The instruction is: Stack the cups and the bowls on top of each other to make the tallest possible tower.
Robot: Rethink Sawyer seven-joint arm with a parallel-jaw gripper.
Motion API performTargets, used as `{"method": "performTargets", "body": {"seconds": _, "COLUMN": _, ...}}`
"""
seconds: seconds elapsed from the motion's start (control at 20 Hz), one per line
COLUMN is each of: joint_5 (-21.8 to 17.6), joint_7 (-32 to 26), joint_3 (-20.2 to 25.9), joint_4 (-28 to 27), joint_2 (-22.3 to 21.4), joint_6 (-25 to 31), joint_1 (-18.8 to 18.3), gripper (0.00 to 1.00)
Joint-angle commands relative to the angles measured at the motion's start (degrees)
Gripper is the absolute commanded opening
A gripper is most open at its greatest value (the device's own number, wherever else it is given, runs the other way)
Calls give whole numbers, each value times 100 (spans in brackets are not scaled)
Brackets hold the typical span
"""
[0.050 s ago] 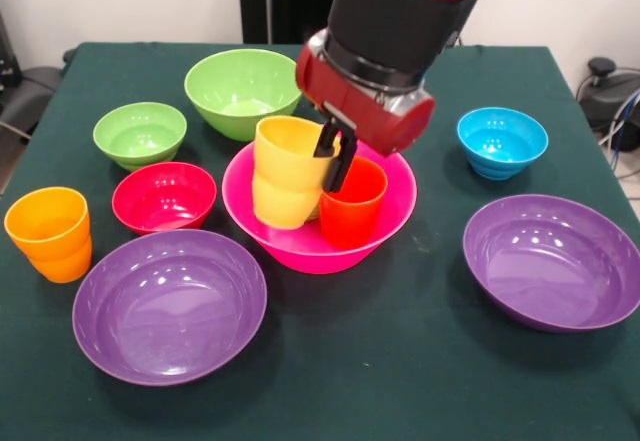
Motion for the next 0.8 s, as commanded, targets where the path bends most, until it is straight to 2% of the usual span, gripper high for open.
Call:
{"method": "performTargets", "body": {"seconds": 0.05, "joint_5": -262, "joint_7": -1314, "joint_3": 905, "joint_4": -234, "joint_2": 348, "joint_6": 357, "joint_1": -270, "gripper": 0}}
{"method": "performTargets", "body": {"seconds": 0.35, "joint_5": -336, "joint_7": -1403, "joint_3": 882, "joint_4": -240, "joint_2": 343, "joint_6": 665, "joint_1": -297, "gripper": 0}}
{"method": "performTargets", "body": {"seconds": 0.8, "joint_5": -248, "joint_7": -1622, "joint_3": 1182, "joint_4": 5, "joint_2": 315, "joint_6": 933, "joint_1": -491, "gripper": 0}}
